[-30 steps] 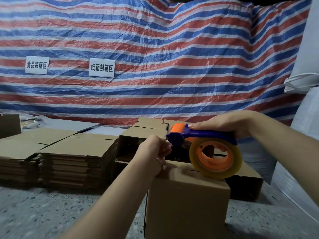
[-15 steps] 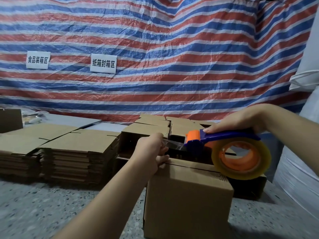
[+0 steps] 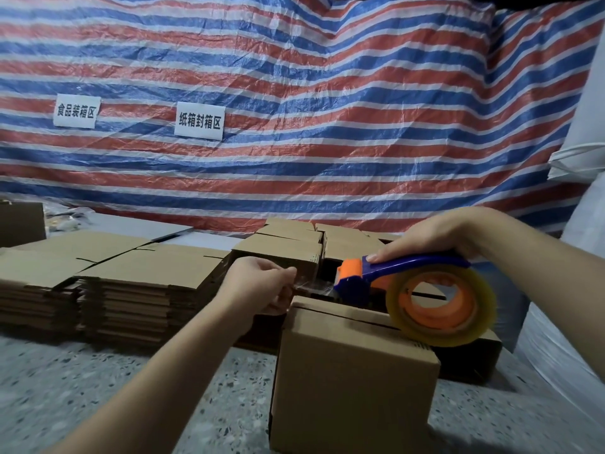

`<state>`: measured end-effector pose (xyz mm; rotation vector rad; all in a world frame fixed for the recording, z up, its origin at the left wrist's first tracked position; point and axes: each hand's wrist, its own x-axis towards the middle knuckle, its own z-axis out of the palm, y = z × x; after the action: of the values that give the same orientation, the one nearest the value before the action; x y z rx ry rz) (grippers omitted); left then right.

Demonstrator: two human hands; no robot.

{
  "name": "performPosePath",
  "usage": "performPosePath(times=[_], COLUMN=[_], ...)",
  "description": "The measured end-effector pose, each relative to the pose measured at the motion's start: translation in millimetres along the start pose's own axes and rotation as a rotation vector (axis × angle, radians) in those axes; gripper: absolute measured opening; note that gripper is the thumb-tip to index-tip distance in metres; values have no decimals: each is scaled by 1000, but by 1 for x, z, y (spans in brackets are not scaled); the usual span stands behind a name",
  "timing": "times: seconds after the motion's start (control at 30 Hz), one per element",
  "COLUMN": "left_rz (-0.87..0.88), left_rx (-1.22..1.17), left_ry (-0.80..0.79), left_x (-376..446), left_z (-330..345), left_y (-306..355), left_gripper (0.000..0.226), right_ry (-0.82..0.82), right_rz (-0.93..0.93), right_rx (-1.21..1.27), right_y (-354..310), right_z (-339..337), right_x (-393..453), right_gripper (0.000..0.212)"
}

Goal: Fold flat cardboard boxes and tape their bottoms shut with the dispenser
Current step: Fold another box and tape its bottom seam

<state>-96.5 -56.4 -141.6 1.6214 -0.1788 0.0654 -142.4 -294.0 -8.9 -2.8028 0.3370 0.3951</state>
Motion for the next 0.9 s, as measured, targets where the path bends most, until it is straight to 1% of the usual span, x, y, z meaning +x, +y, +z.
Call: performPosePath(times=[0.1,0.2,0.4,0.6,0.77,0.9], left_rz=[-23,-44,-42,-63,-74,-61], left_rx=[42,51,78,48,42,28], left_ry=[-53,-84,-55,-34,-38,-43], left_x=[-5,-5,-4,-4,-7,-10], left_z=[-9,-12,-10,-10,-5,-1], left_y=[-5,-11,-29,-39,-48,-51], left_gripper=[18,19,17,16,21,26], right_ry=[-30,-55,-80,-89,-82,-84], right_rz=[23,45,56,36,33,30], right_rx=[-45,-97,-156,-181,-194,-177], right_y=[-12,-20,-24,-27,-28,-28], right_z=[1,2,2,3,3,4], right_x=[2,5,13,18,19,16], right_gripper=[78,77,84,83,88,83])
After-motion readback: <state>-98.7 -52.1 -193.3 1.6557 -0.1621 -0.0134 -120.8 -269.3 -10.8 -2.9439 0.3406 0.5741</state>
